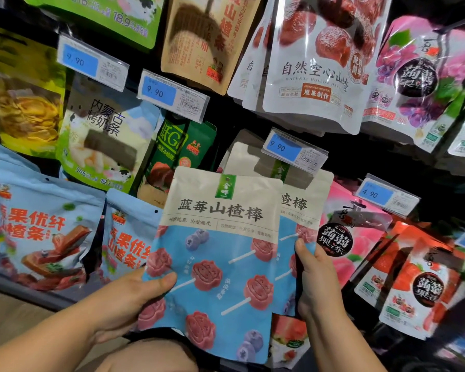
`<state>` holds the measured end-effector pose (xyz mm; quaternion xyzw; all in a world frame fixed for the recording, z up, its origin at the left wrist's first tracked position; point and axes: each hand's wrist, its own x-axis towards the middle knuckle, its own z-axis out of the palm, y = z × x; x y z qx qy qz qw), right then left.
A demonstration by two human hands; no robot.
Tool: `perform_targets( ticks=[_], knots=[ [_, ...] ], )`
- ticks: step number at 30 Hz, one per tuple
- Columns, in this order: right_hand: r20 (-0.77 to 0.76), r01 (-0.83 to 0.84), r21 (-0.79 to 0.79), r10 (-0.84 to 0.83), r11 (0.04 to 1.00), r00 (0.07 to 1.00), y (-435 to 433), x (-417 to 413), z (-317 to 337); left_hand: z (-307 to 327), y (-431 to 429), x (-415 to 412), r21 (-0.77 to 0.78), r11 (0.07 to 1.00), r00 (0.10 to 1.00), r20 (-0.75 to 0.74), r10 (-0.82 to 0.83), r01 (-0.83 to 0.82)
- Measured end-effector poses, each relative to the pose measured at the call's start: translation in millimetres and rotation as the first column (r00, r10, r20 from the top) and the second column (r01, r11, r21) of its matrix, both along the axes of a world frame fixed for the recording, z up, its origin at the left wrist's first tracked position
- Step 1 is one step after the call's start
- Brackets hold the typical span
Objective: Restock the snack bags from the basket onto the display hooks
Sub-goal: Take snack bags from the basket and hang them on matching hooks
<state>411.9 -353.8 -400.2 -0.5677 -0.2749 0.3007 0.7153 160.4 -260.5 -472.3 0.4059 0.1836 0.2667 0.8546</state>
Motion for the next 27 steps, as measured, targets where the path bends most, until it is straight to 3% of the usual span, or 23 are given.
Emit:
perform_targets(
  ticks=[13,27],
  knots=[
    [-0.125,-0.068,-0.054,0.061,0.996,0.99,7,13,0,-10,-3,15,-0.018,0.996,0.996,0.008,0.092,-0.092],
    [-0.018,-0.057,-0.112,0.055,0.992,0.998,11,17,-3,-15,5,15,0.035,0.994,0.993,-0.042,0.107,-0.105]
  ],
)
